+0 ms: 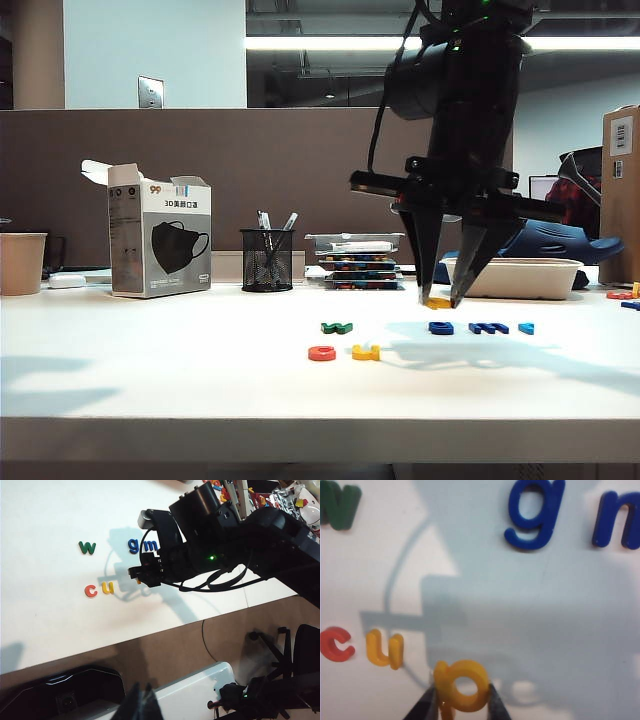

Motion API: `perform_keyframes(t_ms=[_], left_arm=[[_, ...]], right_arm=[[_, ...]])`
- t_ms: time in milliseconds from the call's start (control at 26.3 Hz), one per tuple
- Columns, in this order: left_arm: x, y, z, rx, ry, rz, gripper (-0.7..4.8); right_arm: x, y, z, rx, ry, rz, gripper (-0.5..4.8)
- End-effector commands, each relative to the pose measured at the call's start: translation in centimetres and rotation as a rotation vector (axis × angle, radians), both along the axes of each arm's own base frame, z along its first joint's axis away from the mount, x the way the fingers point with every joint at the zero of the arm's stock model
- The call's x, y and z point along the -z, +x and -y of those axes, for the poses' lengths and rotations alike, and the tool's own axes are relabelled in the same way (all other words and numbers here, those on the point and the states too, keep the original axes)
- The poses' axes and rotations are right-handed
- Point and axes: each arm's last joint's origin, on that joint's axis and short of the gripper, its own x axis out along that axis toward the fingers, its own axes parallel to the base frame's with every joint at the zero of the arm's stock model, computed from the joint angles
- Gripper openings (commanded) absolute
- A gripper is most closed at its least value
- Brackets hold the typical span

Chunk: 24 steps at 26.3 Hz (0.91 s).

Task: Select the appropriate letters from the row of letter magnets placed on the table to arrange into the word "cup".

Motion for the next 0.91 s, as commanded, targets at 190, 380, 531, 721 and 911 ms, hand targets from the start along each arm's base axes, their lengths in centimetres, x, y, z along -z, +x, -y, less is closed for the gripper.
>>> perform_keyframes(t_ms=[190,380,531,721,911], left_arm=[[-0.1,-0.1,0.0,0.005,-0.005,0.010,-0.05],[-0.1,-0.1,0.0,0.005,-0.005,0.010,-0.05],[-0.1,-0.1,0.0,0.005,-0.005,0.010,-0.05],[-0.1,-0.1,0.0,0.005,-0.005,0.010,-0.05],[-0.1,-0.1,0.0,0.005,-0.005,0.010,-0.05]], right_arm=[[0.1,0.1,-0.4,-0.007,0.023,0.031,1.03],[1.0,-0.3,-0.7,-0.018,0.038,0.023,1.03],[2.2,-0.8,-0.8,-0.006,0.062,-0.002,1.03],[3.4,-1.2,-0.7,-0.008,0.056,-0.012,1.03],[4.4,-1.5,-0.6,-0.006,0.056,-0.004,1.03]])
